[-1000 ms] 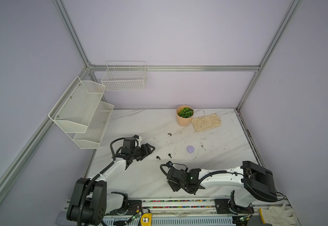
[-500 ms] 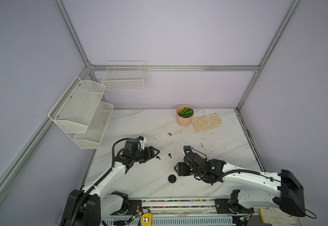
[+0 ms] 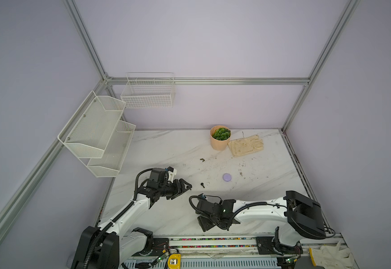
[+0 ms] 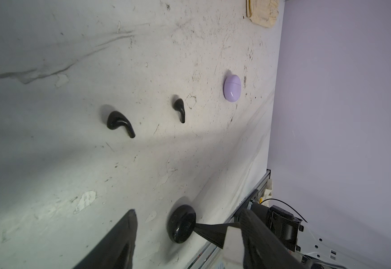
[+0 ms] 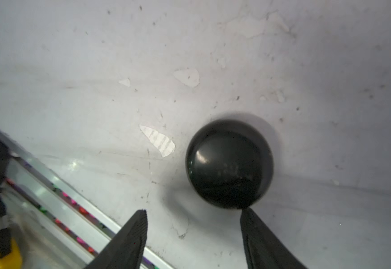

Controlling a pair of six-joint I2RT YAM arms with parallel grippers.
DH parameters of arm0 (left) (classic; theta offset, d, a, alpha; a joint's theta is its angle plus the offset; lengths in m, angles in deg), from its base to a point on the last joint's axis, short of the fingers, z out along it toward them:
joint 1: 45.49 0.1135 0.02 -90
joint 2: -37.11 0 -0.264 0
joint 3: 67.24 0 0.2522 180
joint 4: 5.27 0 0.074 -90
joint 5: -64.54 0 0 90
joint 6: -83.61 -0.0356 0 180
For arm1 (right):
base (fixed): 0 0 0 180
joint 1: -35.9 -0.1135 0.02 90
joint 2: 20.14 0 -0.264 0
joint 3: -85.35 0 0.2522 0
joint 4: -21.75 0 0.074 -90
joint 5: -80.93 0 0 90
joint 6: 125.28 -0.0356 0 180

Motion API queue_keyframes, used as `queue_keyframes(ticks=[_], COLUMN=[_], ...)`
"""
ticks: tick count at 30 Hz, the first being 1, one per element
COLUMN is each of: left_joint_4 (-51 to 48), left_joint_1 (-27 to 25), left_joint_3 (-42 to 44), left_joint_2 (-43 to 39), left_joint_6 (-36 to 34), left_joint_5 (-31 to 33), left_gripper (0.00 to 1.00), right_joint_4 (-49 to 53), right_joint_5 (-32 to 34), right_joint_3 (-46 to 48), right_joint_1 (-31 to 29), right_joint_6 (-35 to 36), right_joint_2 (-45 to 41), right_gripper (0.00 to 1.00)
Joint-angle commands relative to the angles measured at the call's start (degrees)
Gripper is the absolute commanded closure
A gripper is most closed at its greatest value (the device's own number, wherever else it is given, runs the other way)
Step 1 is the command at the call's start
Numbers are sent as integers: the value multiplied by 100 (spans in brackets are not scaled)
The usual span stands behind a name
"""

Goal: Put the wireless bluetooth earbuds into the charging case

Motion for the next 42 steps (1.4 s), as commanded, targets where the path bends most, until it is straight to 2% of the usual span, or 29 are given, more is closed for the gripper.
queue_keyframes(ticks=[1, 5, 11, 22, 24, 27, 31, 36, 37, 39, 42], left_joint_4=[127, 133, 216, 538, 560, 448, 129, -293, -363, -390, -433], left_joint_1=[-25, -50, -119, -288, -297, -297, -297, -288, -288, -288, -265], left_joint_3=[225, 293, 343, 454, 470, 428, 390, 246, 215, 231, 222], left_joint_2=[-116, -175, -131, 86, 106, 31, -212, -207, -222, -299, -391], left_joint_6=[-63, -55, 10, 224, 244, 297, 266, 26, 17, 3, -53], left_joint_5=[-217, -255, -243, -104, -80, 29, 510, 760, 823, 962, 1142], left_gripper=[29, 28, 28, 28, 28, 28, 27, 27, 27, 27, 26], right_joint_4=[647, 752, 786, 636, 705, 1084, 785, 879, 900, 1124, 1540], right_joint_5=[695, 1051, 1151, 1155, 1084, 778, 71, 52, 44, 111, 179], right_joint_3=[-118, -59, 87, 341, 241, -153, -374, -502, -559, -799, -1207], right_joint_1=[14, 40, 204, 867, 980, 1007, 1005, 1014, 980, 916, 853], right_joint_6=[96, -56, -148, 20, 4, -589, -1586, -2193, -2280, -2482, -2627], right_joint_2=[34, -79, -131, -605, -655, -816, -885, -556, -478, -171, 355], right_gripper=[34, 39, 43, 42, 39, 32, 27, 25, 22, 17, 17])
